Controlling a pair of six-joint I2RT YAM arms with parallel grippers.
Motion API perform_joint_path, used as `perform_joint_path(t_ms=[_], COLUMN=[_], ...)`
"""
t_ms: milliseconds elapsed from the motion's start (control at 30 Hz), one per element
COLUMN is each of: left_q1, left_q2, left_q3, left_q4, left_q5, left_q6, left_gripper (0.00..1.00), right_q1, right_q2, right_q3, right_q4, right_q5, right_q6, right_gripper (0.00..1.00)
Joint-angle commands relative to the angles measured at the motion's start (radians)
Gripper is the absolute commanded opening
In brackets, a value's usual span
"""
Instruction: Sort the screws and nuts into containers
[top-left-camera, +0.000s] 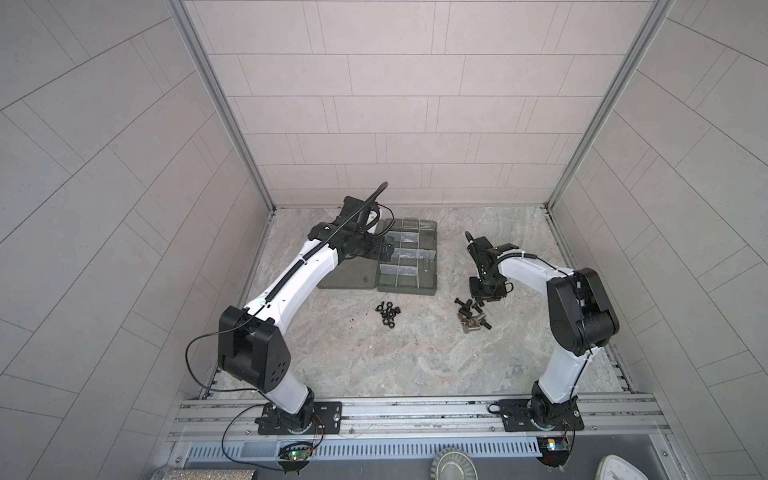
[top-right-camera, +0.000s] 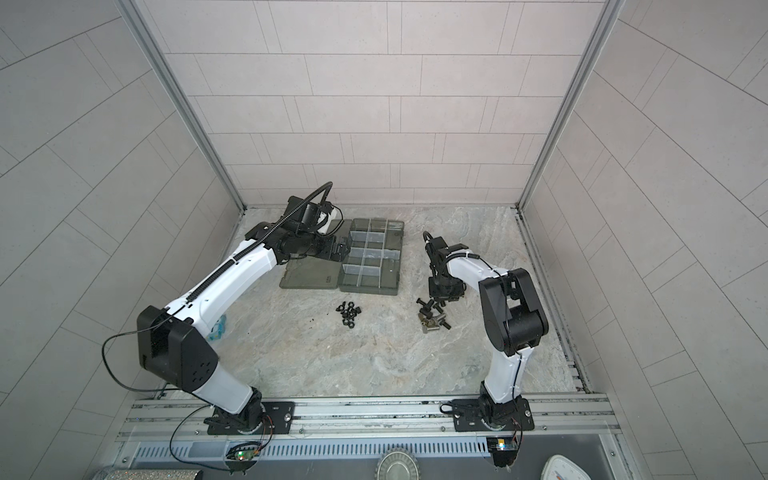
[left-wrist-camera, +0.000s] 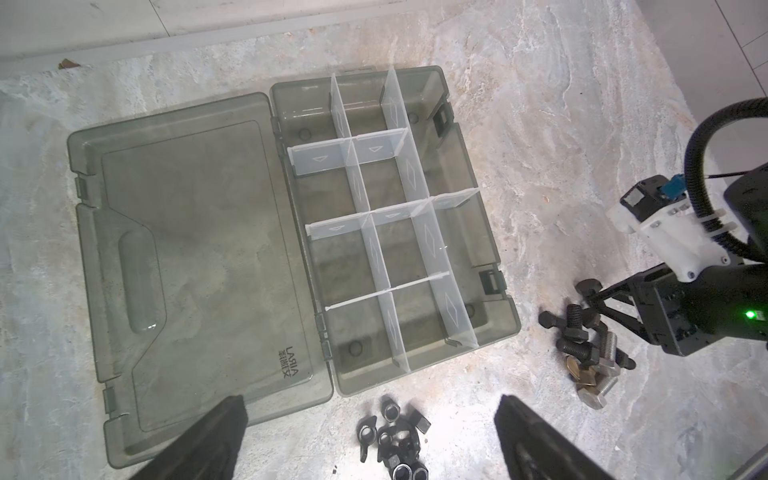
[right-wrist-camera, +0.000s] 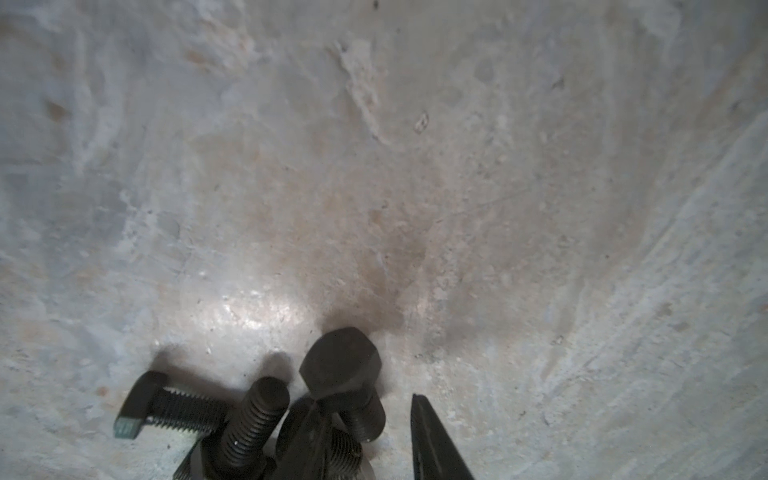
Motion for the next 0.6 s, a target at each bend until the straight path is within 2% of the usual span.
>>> perform_joint_path(t_ms=[0, 100, 267, 367, 567], left_q1=[0.0, 0.0, 0.0, 0.0, 0.001], left_q2=[-0.014, -0.014, -0.023, -0.027, 0.013], left_q3=[-0.006, -0.004, -0.012, -0.015, 0.04], left_q4=[0.04, 0.032, 0.028, 0.02, -0.015], left_q5=[-0.019, -0.007, 0.009, 0.0, 0.013], left_q6=[0.026, 0.029, 0.03, 0.03, -0.001], left_gripper=[1.0, 1.0, 1.0, 1.0, 1.0], right_q1=[-0.01, -0.015, -0.017, -0.017, -0.011], right_q2=[0.034, 0.057, 0.077, 0.073, 0.008], right_q3=[0.022, 0.031, 0.029, 0.029, 0.075], right_q4=[-0.011, -0.006, 0.004, 0.003, -0.016], right_q5=[-0.002, -0.018, -0.027, -0.035, -0.065], right_q6=[-0.016, -0.016, -0.009, -0.004, 0.026], right_gripper=[0.34, 0.32, 0.18, 0.14, 0.13])
